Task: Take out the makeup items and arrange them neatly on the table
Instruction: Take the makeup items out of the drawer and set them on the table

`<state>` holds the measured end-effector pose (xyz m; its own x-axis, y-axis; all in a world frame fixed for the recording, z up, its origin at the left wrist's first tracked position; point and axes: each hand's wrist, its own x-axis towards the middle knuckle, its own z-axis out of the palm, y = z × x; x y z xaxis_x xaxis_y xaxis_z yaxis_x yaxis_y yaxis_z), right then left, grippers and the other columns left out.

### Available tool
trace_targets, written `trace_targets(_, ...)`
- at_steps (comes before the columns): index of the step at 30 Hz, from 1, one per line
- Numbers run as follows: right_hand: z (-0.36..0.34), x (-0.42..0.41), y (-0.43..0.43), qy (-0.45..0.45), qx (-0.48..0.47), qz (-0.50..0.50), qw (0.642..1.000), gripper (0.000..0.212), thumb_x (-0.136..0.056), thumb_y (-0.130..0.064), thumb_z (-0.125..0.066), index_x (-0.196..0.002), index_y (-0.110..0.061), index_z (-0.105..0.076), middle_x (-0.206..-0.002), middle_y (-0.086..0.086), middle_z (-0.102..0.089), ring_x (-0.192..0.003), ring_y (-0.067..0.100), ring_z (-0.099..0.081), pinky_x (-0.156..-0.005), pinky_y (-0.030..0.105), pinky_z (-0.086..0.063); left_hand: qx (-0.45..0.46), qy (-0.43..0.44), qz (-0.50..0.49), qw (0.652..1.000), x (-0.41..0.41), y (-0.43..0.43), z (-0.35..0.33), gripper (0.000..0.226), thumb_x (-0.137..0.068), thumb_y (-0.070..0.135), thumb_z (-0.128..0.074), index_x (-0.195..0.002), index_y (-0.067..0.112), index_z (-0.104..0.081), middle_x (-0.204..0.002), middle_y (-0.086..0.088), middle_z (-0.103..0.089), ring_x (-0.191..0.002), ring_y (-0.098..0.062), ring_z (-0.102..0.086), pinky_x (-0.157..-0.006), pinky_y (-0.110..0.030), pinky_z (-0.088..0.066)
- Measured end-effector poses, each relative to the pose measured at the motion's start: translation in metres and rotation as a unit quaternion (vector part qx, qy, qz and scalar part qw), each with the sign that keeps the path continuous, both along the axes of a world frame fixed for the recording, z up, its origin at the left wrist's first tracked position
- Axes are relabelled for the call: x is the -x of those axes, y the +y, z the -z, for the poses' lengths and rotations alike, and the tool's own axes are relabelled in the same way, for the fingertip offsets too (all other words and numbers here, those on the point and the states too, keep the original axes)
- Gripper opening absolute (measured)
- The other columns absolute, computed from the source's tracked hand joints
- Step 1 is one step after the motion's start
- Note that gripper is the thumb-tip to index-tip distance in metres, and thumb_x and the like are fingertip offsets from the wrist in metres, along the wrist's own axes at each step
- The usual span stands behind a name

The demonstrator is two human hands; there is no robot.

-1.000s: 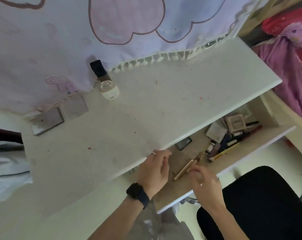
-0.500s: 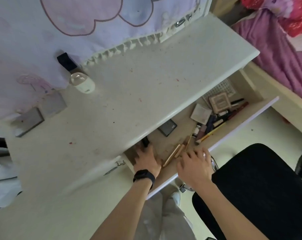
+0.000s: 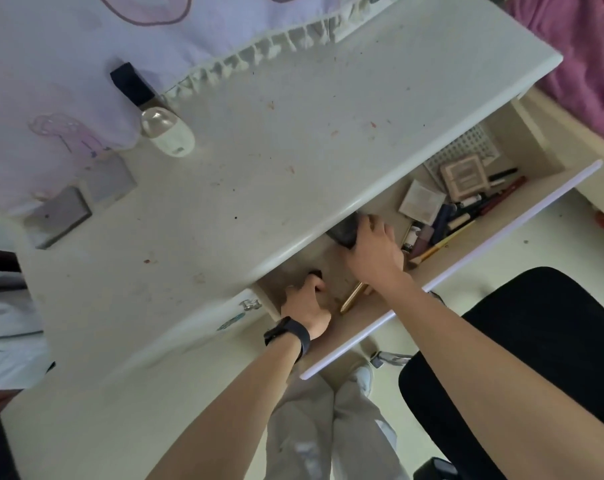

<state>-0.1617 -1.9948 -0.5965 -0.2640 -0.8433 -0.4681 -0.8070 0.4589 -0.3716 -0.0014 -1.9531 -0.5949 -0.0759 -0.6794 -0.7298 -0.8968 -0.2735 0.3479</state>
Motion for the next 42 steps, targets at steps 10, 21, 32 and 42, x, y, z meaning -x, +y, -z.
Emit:
trace_targets(10,0.022,-0.001,-0.002,0.058,-0.043,0.04,0.997,0.08,-0.084,-0.046,-0.077,-0.141,-0.007,-0.036,-0.138,0.017,-0.038,-0.13,0.037,-0.04,-0.092,0.046,-0.048,0.023,-0.027,0.031,0.999,0.004,0.004,0.009,0.055,-0.088,0.024,-0.059,-0.138,0.016,-0.037,-0.133,-0.014,-0.049,-0.124,-0.034,-0.047,-0.097,-0.042,-0.046)
trace_targets(21,-0.011,0.037,0.027,0.041,-0.046,-0.051,0.997,0.047,-0.099,-0.053,-0.05,-0.125,-0.014,-0.053,-0.121,0.012,-0.056,-0.109,0.038,-0.059,-0.074,0.04,-0.044,0.022,-0.075,0.179,0.981,0.006,-0.001,0.024,0.044,-0.097,0.027,-0.06,-0.134,0.008,-0.045,-0.131,-0.017,-0.048,-0.118,-0.039,-0.053,-0.093,-0.045,-0.049)
trace_targets(32,-0.077,0.038,0.092,-0.289,0.1,0.161,0.938,0.014,-0.098,-0.035,-0.063,-0.096,-0.049,-0.066,-0.094,-0.007,-0.066,-0.091,0.014,-0.062,-0.077,0.036,-0.053,0.026,0.225,-0.081,0.971,-0.009,0.005,-0.04,0.027,-0.089,0.041,-0.069,-0.106,0.022,-0.059,-0.094,0.009,-0.066,-0.086,-0.011,-0.065,-0.066,-0.013,-0.048)
trace_targets(42,-0.097,0.004,0.107,-0.455,0.117,0.287,0.835,0.027,-0.095,-0.012,-0.068,-0.118,-0.025,-0.075,-0.087,0.01,-0.076,-0.079,0.019,-0.076,-0.07,0.019,-0.058,-0.088,0.419,-0.321,0.845,-0.033,-0.015,-0.116,0.028,-0.091,0.025,-0.069,-0.116,0.016,-0.06,-0.118,-0.009,-0.065,-0.108,-0.024,-0.067,-0.088,-0.037,-0.059)
